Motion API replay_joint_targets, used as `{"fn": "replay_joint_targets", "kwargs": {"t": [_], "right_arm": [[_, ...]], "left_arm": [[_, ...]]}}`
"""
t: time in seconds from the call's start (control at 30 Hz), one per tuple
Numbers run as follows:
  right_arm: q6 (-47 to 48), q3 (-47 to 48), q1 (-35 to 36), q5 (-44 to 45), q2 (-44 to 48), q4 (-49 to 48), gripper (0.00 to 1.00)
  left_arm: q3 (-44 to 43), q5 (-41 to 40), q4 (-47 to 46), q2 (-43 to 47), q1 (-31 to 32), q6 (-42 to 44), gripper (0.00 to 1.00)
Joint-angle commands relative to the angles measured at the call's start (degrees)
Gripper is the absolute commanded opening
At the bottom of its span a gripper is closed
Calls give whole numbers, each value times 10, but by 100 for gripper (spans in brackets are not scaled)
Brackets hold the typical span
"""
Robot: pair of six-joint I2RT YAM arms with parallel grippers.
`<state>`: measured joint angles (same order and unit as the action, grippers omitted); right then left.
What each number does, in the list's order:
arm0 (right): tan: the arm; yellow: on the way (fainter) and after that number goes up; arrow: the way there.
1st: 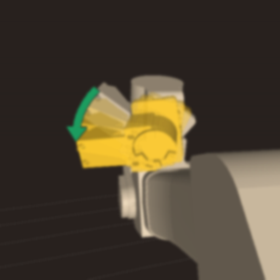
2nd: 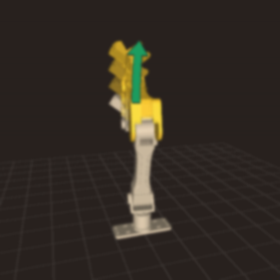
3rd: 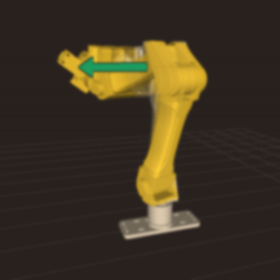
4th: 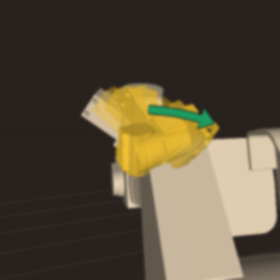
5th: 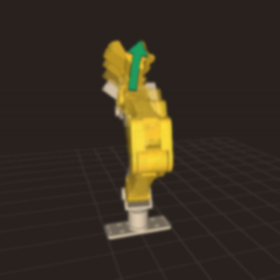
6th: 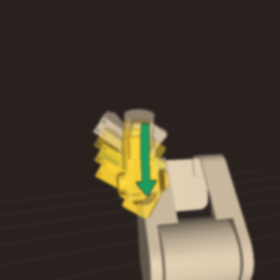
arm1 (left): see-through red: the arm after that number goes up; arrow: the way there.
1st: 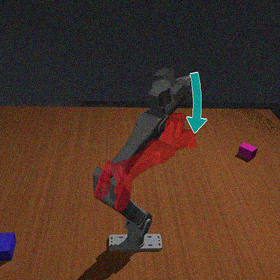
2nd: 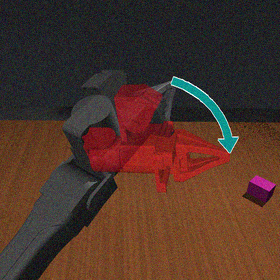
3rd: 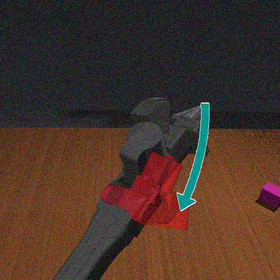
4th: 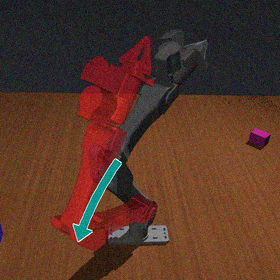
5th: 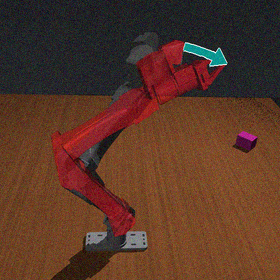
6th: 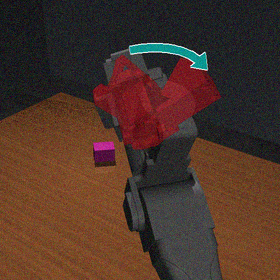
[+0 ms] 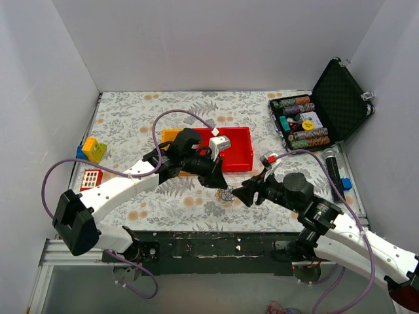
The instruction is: Untangle the cables
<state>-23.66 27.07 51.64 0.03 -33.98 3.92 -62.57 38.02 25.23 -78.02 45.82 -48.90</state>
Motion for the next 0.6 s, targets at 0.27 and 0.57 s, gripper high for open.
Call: {"fn": "replay_joint_targets", "kwargs": {"t": [0.27,0.57], "right_arm": [[22,56,-1,-93,-64,-84,58],[31,76,-1,-104,-85,-65,17]], "left_arm": [[-3,29,-8,29,1,12,0],[-1,19,-2,35,0,17,0]]}}
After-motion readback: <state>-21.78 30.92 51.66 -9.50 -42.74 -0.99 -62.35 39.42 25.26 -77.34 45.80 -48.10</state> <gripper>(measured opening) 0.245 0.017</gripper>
